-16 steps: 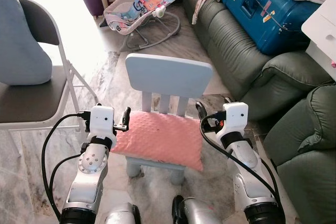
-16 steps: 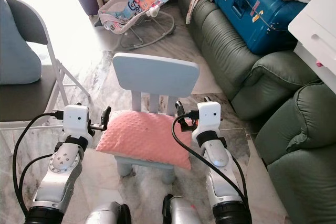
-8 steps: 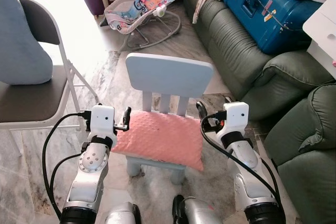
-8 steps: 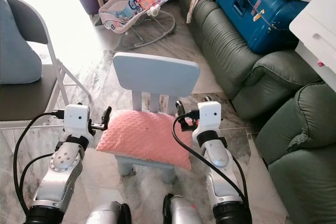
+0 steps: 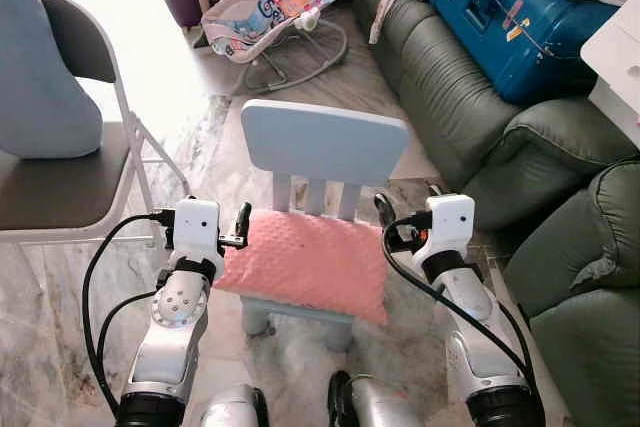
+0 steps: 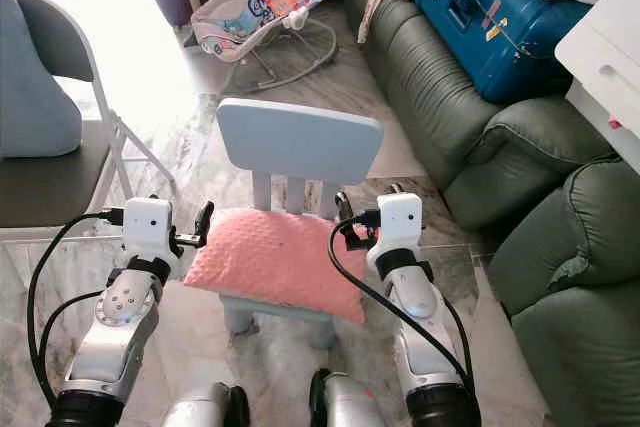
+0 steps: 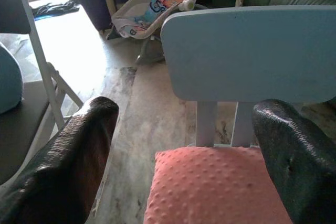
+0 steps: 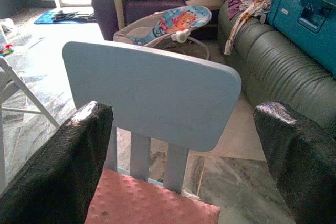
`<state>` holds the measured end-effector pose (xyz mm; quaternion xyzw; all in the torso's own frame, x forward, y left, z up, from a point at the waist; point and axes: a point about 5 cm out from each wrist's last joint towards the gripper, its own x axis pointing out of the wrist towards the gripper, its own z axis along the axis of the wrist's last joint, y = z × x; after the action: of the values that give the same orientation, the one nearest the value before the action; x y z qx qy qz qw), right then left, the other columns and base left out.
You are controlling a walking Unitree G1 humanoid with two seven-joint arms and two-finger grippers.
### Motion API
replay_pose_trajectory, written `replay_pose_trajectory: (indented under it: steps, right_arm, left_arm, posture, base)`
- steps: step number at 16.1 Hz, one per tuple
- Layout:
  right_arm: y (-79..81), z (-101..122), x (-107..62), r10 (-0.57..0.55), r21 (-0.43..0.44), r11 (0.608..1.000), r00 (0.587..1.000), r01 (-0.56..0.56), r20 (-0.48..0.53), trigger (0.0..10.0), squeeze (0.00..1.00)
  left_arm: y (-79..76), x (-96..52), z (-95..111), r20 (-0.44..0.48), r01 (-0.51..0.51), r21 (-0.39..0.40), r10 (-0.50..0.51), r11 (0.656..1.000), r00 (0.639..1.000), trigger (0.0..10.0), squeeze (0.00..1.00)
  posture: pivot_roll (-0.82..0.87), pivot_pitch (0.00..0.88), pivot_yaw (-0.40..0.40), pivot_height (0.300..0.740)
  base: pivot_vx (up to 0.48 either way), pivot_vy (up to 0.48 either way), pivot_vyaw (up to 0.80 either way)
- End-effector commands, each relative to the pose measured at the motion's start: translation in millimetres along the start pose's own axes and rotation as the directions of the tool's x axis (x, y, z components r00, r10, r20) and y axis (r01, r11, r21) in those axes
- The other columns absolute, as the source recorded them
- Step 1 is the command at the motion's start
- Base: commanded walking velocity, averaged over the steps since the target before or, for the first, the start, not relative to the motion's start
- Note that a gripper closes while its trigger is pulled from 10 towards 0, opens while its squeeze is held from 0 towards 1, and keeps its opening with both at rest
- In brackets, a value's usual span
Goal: Move the pillow to the sofa
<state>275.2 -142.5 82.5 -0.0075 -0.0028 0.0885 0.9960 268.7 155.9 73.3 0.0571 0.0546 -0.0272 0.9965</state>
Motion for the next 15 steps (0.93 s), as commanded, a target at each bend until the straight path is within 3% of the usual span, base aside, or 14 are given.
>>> replay_pose_trajectory:
  steps: [1, 3, 15]
  right_arm:
    - [-1.5, -1.2, -2.0, -0.001, 0.003, 1.000, 1.000, 0.001, -0.011, 10.0, 0.00]
    - [-1.0, -1.3, -2.0, 0.004, 0.003, 1.000, 1.000, -0.004, -0.011, 10.0, 0.00]
    - [1.0, -2.0, -3.7, 0.016, 0.007, 1.000, 1.000, -0.015, -0.015, 10.0, 0.00]
  left_arm:
    - [-0.7, 0.5, -1.3, -0.013, 0.007, -0.003, -0.007, 1.000, 1.000, 10.0, 0.00]
    - [-0.9, 0.8, -1.4, -0.014, 0.009, -0.004, -0.009, 1.000, 1.000, 10.0, 0.00]
    - [-3.0, 1.0, 1.2, -0.001, -0.010, -0.001, 0.010, 1.000, 1.000, 10.0, 0.00]
  posture:
    - [0.00, 0.145, -0.016, 0.740]
    - [-0.01, 0.144, -0.018, 0.740]
    - [-0.01, 0.152, -0.020, 0.610]
  base:
    - [0.000, 0.000, 0.00]
    - [0.000, 0.000, 0.00]
    - [0.000, 0.000, 0.00]
